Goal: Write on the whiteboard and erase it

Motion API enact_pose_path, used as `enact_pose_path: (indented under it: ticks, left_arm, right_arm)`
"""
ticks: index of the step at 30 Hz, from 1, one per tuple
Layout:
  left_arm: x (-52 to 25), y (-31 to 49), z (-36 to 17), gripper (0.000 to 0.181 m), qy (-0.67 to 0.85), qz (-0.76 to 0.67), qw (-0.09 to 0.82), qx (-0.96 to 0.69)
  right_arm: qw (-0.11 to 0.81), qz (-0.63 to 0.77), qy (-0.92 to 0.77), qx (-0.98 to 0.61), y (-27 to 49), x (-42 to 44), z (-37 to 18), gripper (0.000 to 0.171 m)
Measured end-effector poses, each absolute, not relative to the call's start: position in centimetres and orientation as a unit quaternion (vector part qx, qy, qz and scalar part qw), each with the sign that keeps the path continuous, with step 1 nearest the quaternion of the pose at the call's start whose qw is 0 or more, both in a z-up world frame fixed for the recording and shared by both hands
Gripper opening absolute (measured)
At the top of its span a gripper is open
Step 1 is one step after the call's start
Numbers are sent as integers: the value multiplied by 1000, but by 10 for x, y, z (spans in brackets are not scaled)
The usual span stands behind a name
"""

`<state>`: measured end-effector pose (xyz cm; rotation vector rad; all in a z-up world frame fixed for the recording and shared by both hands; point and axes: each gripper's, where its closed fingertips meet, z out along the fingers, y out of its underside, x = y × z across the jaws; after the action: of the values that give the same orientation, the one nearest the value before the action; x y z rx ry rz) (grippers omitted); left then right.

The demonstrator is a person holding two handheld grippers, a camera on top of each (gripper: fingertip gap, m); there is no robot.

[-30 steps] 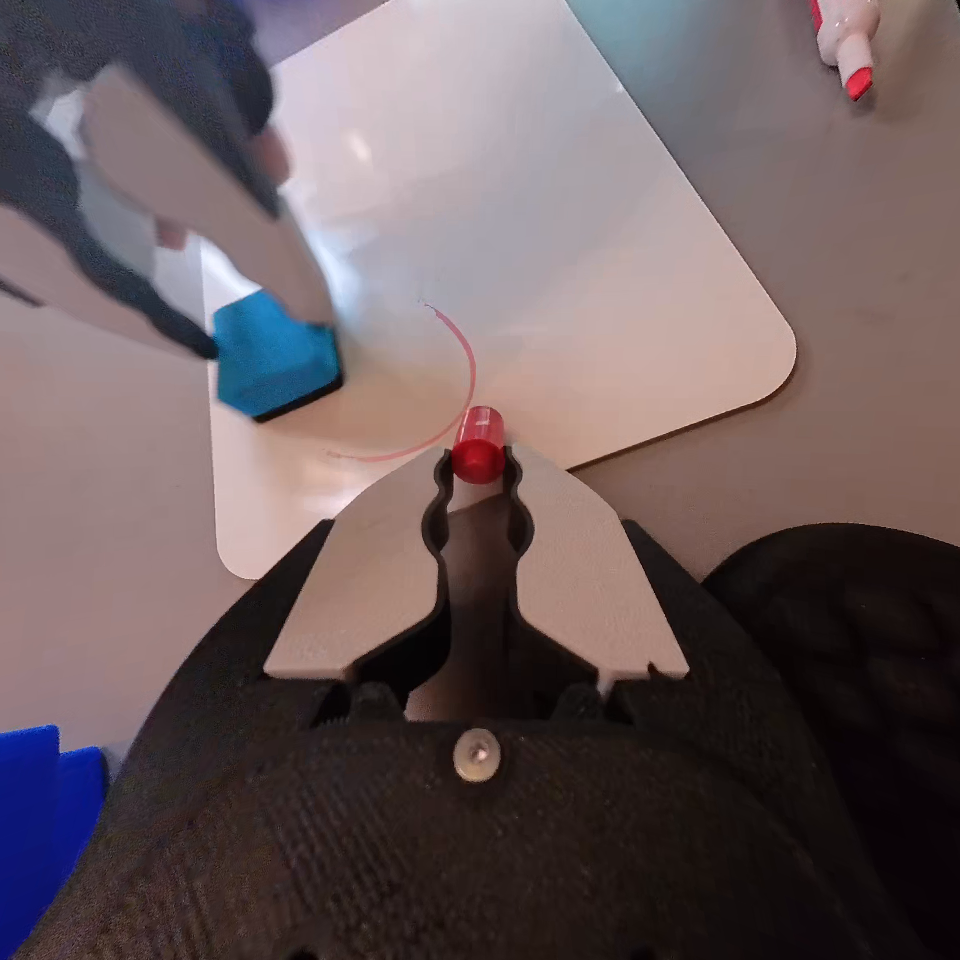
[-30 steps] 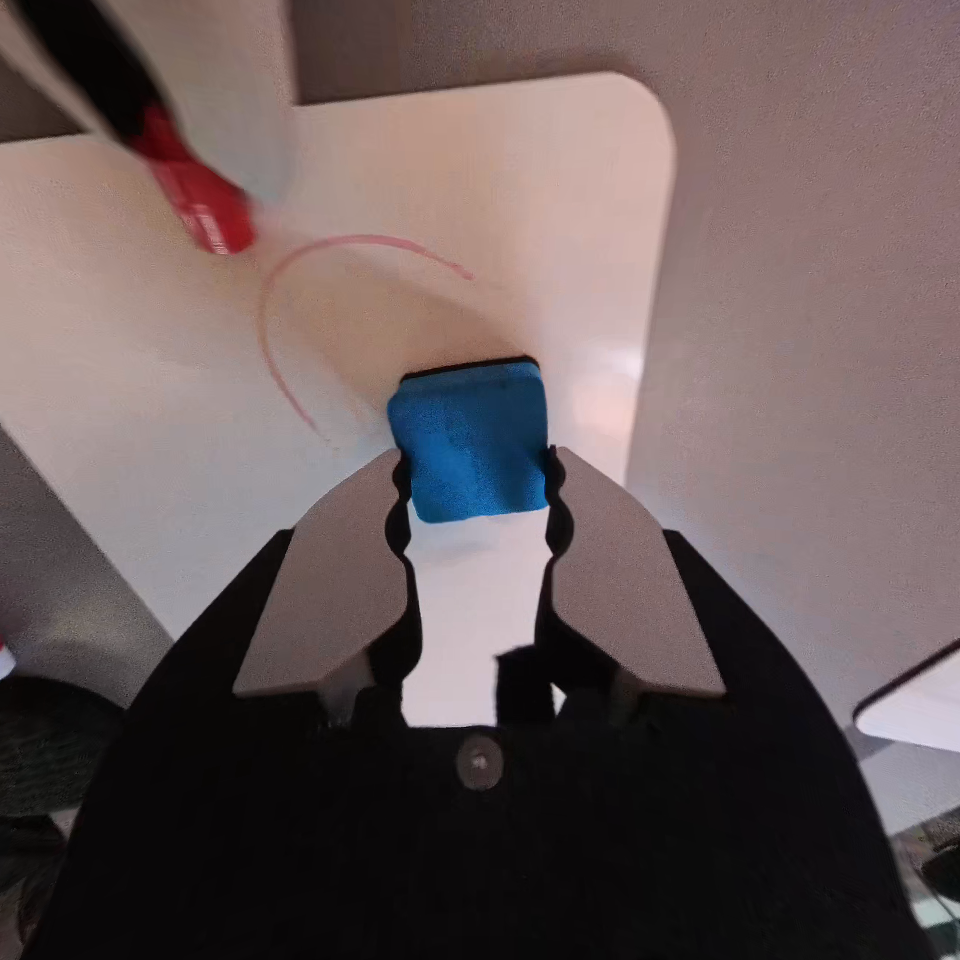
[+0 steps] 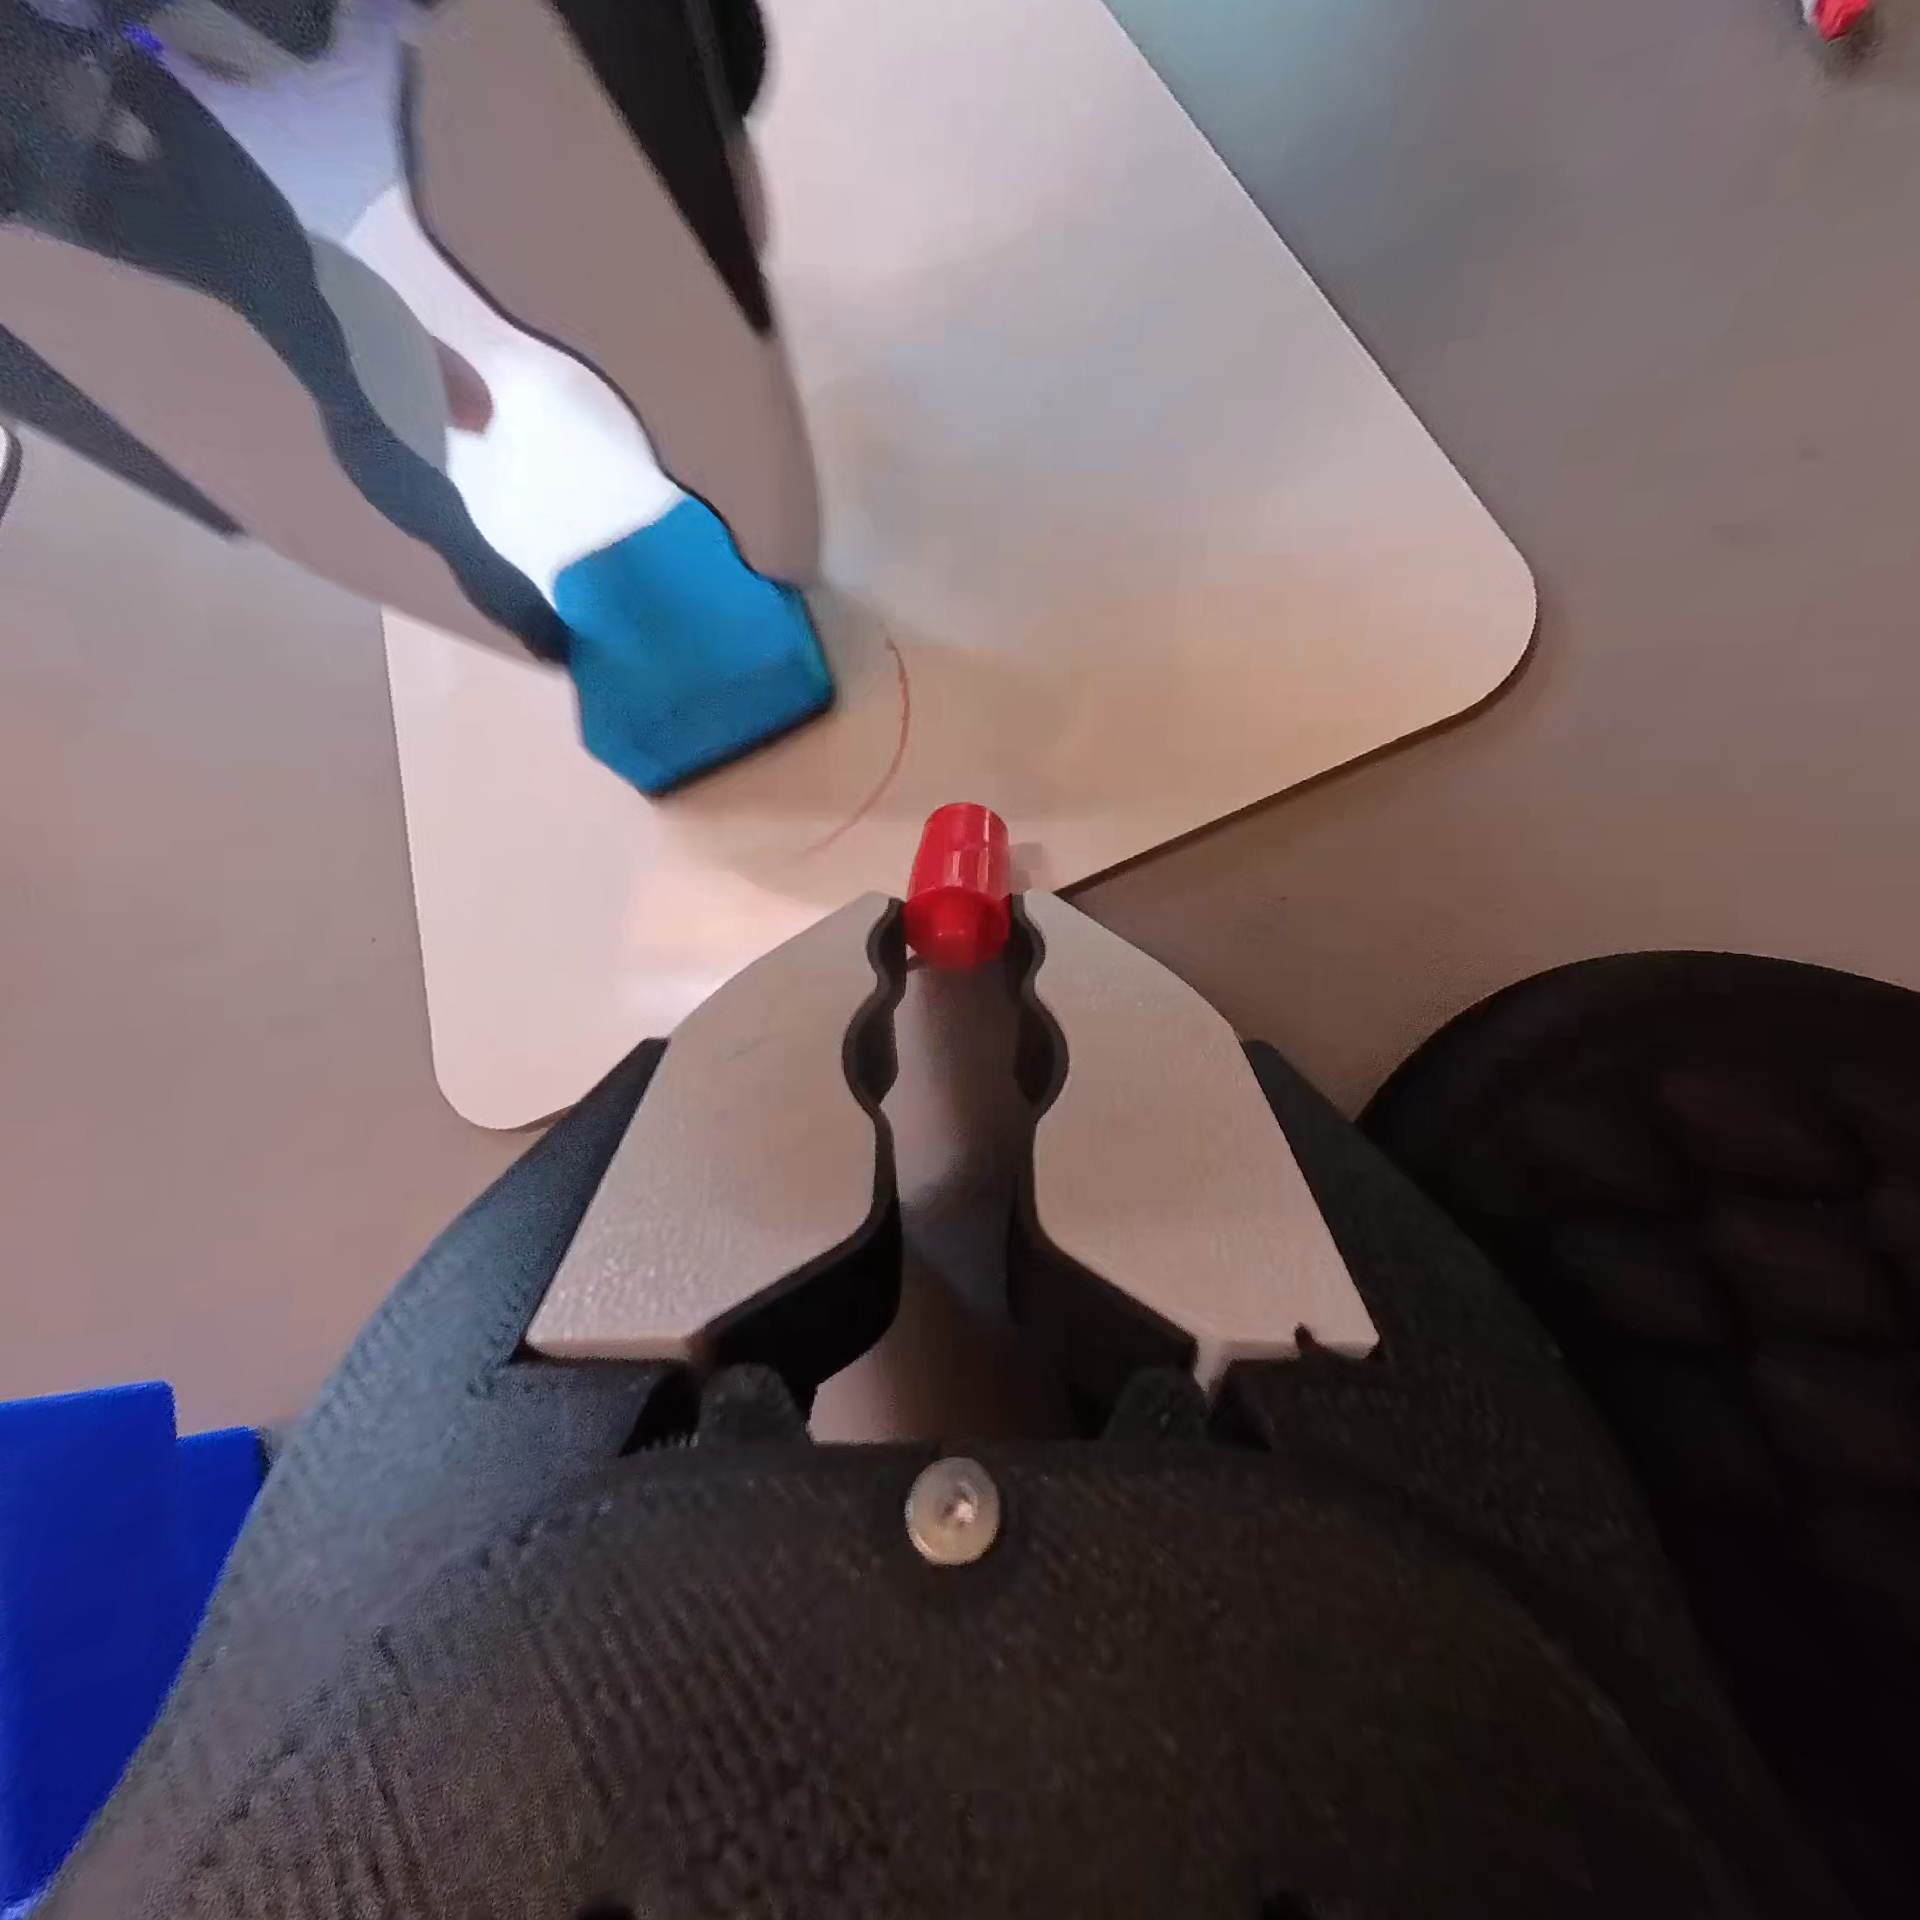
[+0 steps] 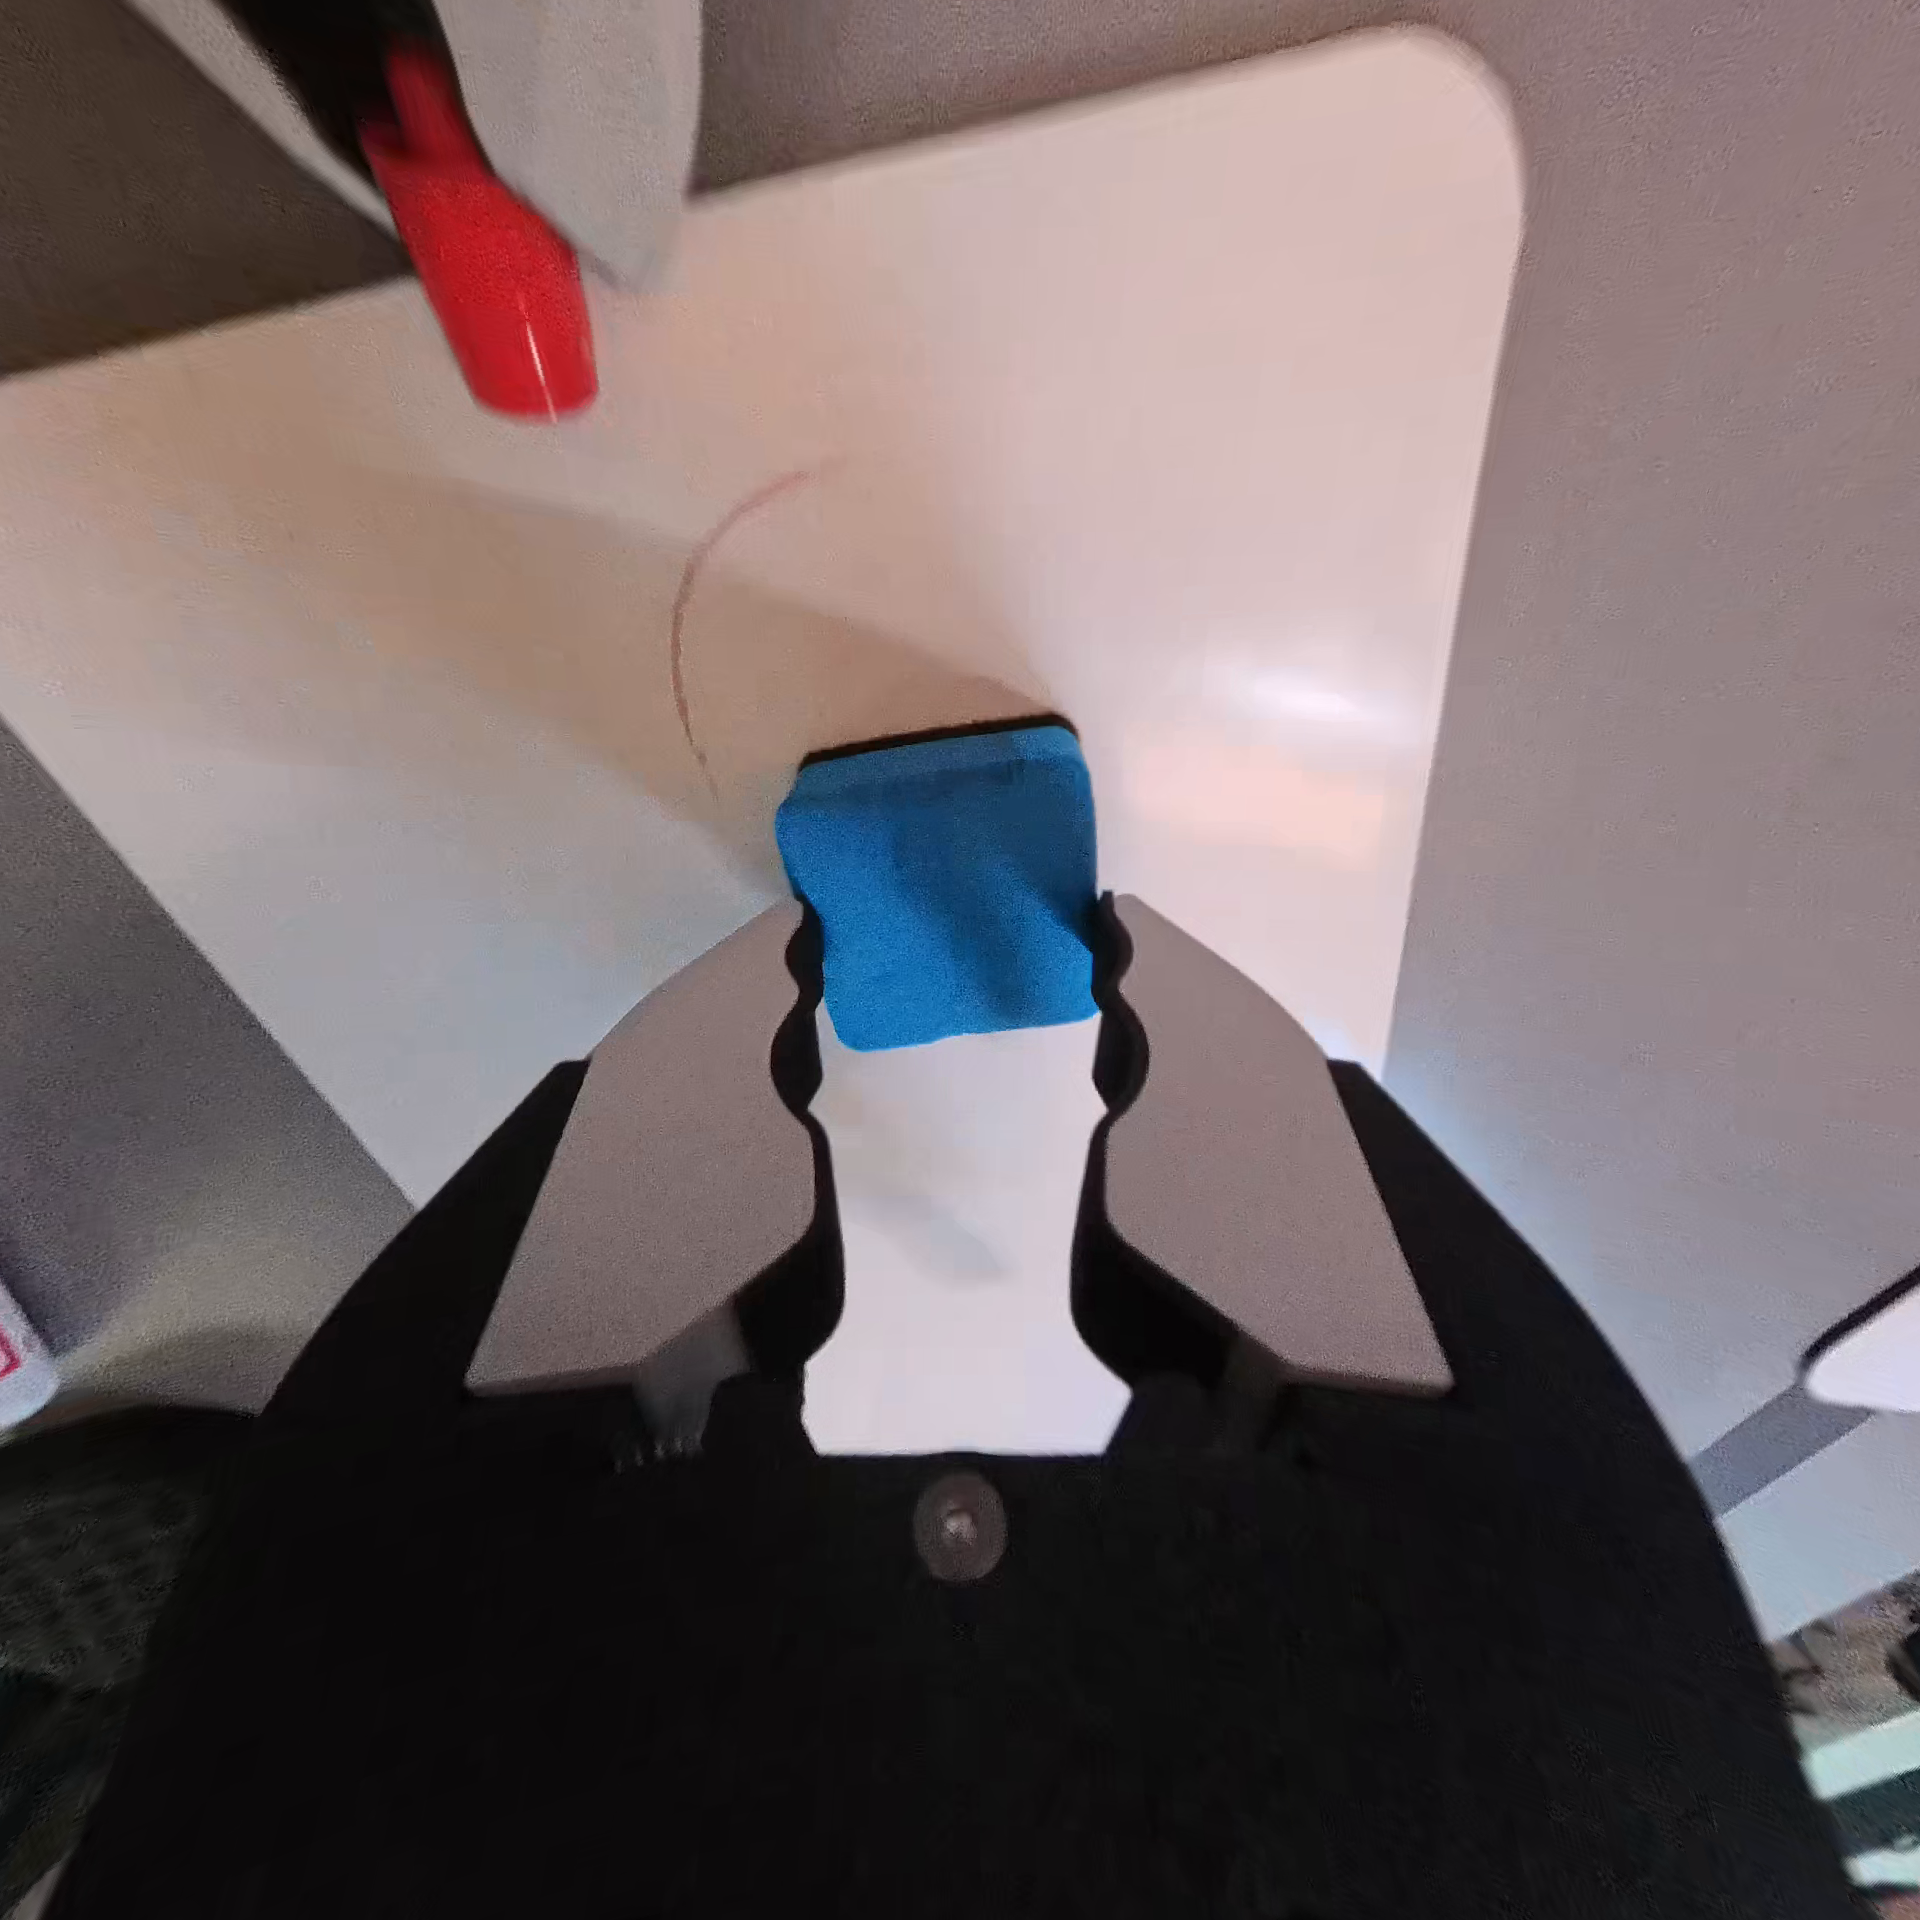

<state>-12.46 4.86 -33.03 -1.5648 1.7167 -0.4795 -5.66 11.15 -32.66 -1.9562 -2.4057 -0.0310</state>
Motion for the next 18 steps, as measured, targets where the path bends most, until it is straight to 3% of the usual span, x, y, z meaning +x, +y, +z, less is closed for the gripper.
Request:
enact_pose_path:
  ticks: [4,7,10,13,15,18]
  left_arm:
    - [-125,49,-330,19,671,-183,378,-612]
    - [-125,50,-331,20,671,-175,374,-615]
    - [-125,50,-331,20,669,-177,373,-619]
    - [-125,50,-331,19,673,-162,381,-612]
    - [-125,50,-332,20,669,-172,374,-619]
    - [-125,49,-332,19,667,-175,373,-620]
  right_arm:
    - [9,2,-822,-570,67,-66,-327,51]
    - [-12,-30,-794,-607,97,-51,-327,51]
    - [28,-2,-798,-602,100,-89,-326,51]
    - [-9,-1,-826,-564,72,-76,-327,51]
    - [-28,-30,-813,-581,93,-61,-327,51]
    - [5,-17,-793,-609,116,-87,-327,51]
